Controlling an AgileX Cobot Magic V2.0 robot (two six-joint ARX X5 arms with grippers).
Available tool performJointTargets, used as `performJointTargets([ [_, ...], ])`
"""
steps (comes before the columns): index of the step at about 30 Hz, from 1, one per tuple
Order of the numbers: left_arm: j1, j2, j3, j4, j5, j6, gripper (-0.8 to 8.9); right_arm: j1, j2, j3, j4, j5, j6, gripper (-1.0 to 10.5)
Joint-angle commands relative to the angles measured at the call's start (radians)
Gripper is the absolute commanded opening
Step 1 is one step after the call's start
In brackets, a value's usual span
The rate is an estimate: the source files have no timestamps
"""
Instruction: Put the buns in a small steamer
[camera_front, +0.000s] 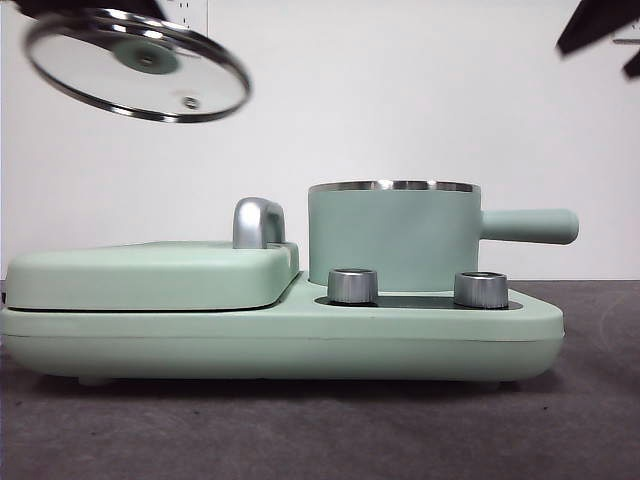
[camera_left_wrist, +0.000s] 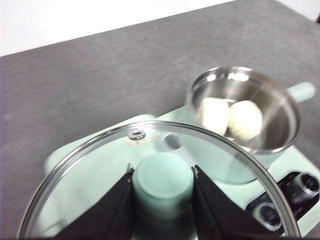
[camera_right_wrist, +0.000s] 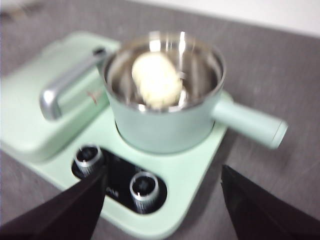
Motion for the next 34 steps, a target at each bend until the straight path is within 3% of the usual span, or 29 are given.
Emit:
performJointTargets([
  [1,-0.047,0.056,0.018,0.113,0.004,-0.026,0.10,0.006,-0.044,0.009,0.007,0.003,0.018,3.6],
  [11,-0.169,0.291,0.023,0.490,0.003,-0.022,0.10,0.006,-0.073,0.009,0.006,0.034,0.017,3.6],
  [17,-0.227,0.405,0.029,0.653,-0.061,-0.009,0.10,0.006,-0.071,0.009,0.003,0.034,0.016,3.6],
  [34,-0.280,0.620,0.215,0.660,-0.060,0.056,0.10,0.006,-0.071,0.009,-0.030,0.034,0.009,3.6],
])
